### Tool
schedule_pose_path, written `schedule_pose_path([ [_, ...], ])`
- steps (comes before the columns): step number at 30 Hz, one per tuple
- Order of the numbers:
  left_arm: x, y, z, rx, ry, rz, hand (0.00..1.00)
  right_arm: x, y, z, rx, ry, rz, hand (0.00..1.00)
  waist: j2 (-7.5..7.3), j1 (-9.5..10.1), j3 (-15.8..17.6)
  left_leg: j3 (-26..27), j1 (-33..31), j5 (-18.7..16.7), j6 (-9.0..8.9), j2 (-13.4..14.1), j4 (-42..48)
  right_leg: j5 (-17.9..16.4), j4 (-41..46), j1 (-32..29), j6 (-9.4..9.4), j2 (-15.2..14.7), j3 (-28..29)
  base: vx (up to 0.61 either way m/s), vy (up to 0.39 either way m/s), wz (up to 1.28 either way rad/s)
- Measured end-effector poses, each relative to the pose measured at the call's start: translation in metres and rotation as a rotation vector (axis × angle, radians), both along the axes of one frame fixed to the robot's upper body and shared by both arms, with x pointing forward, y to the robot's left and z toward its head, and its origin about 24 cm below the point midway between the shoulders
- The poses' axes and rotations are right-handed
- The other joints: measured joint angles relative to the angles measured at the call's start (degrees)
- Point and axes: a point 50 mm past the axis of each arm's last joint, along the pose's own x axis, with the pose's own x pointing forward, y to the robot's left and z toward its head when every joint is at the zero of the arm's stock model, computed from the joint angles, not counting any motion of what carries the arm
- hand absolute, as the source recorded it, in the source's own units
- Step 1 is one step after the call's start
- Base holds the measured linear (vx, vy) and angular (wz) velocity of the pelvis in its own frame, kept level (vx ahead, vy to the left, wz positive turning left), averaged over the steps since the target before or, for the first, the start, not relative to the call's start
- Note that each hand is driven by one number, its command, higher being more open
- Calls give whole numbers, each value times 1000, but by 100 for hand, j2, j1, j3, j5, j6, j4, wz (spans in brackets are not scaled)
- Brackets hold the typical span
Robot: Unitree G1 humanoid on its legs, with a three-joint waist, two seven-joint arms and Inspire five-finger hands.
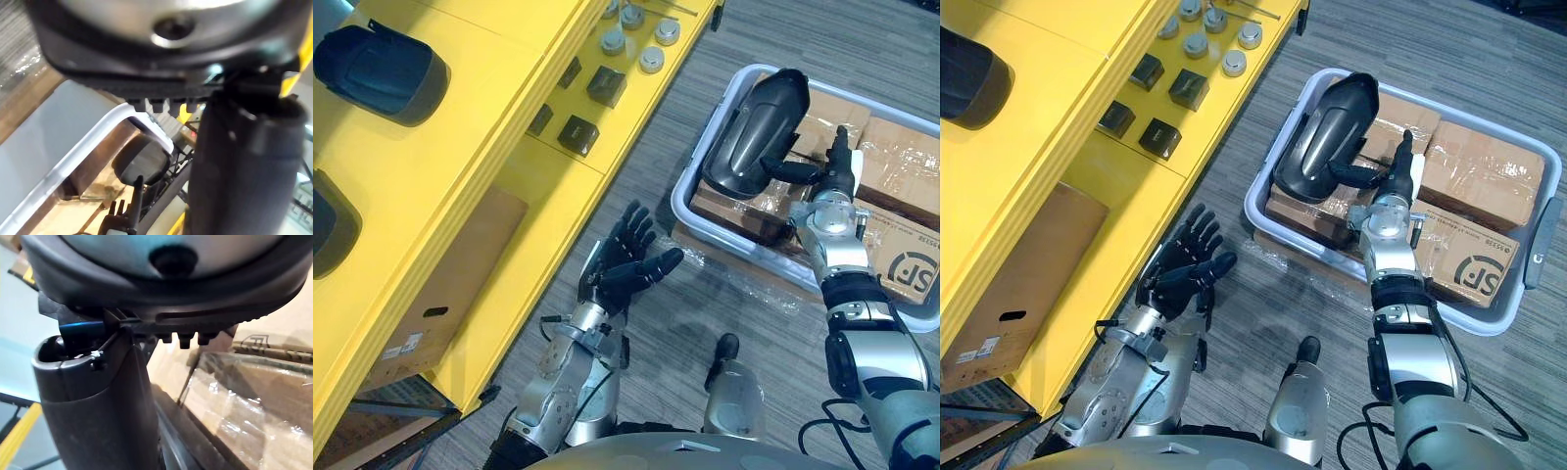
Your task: Walk over and take three plastic housings, then place them on the shelf
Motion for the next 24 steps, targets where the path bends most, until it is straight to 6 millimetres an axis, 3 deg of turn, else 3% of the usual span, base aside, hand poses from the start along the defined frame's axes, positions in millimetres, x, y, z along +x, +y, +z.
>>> schedule_pose_path([
  [7, -1, 0, -6, -1, 21, 5, 100, 10, -5, 21, -207, 104, -14, 100, 30, 38, 97, -35, 9, 145, 12, -4, -208, 0, 83, -91, 0, -35, -18, -10, -17, 4],
  [8, -1, -1, -7, -2, 27, 7, 100, 11, -6, 24, -232, 127, -13, 0, 30, 36, 97, -38, 14, 150, 18, -8, -212, -1, 95, -89, 0, -52, -23, -8, -19, 3],
  [16, -2, -1, -10, -13, 45, 10, 100, 13, -23, 40, -473, 323, -73, 0, 34, 47, 98, -36, 81, 215, 11, -16, -411, 2, 95, -86, 5, -70, -96, -20, -20, 2],
  [18, -2, -1, -11, -31, 54, 13, 100, 12, -29, 43, -464, 358, -97, 0, 34, 50, 98, -37, 89, 238, 21, -15, -443, 2, 94, -85, 5, -69, -108, -10, -20, 1],
  [24, -2, 0, -11, -32, 54, 15, 100, 8, -38, 34, -515, 514, -128, 0, 36, 54, 97, -23, 192, 384, 30, -20, -629, 2, 95, -70, 5, -81, -126, 17, -45, 1],
])
